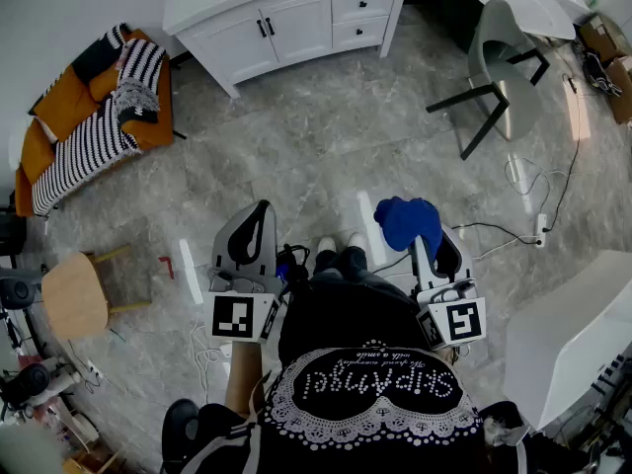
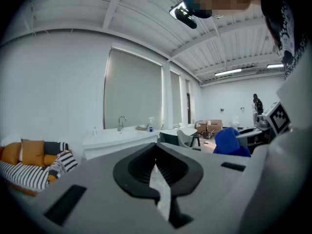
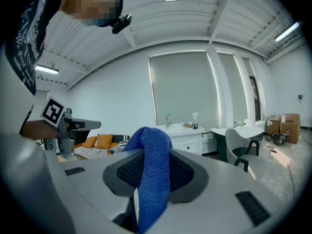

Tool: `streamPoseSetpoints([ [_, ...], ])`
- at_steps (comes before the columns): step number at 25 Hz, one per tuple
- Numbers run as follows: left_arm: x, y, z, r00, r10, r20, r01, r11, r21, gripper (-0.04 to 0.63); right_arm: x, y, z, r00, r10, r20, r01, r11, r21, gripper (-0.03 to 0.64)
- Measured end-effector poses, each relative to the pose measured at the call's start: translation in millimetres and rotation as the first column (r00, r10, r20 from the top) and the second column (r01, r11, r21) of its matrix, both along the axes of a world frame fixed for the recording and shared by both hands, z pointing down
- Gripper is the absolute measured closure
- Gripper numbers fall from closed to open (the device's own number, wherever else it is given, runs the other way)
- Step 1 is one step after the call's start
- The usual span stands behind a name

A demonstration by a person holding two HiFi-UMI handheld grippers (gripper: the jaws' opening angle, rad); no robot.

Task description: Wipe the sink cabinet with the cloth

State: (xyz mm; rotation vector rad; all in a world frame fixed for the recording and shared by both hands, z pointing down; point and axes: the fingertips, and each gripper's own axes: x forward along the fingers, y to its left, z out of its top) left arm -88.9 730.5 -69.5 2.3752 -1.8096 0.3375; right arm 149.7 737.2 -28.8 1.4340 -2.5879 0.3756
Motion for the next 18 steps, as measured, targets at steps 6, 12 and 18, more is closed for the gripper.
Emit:
streamPoseSetpoints([
  [6, -14, -6, -4, 0.999, -0.041, 0.012, 0.041, 0.998, 0.053, 0.591, 0, -11, -3, 1.0, 0.003, -0.003, -0.003, 0.999, 0.05, 0.511],
  [12, 4, -6, 1, 1.0, -0.012, -0.004, 0.013, 0.999, 0.049, 0.591, -3, -13, -7, 0.999, -0.012, 0.035, 0.009, 0.998, 0.07, 0.511],
  [18, 22, -11, 0, 1.0, 0.008, -0.011, -0.007, 0.998, 0.067, 0.591, 11, -13, -6, 0.999, -0.007, 0.051, 0.003, 0.997, 0.076, 0.511],
])
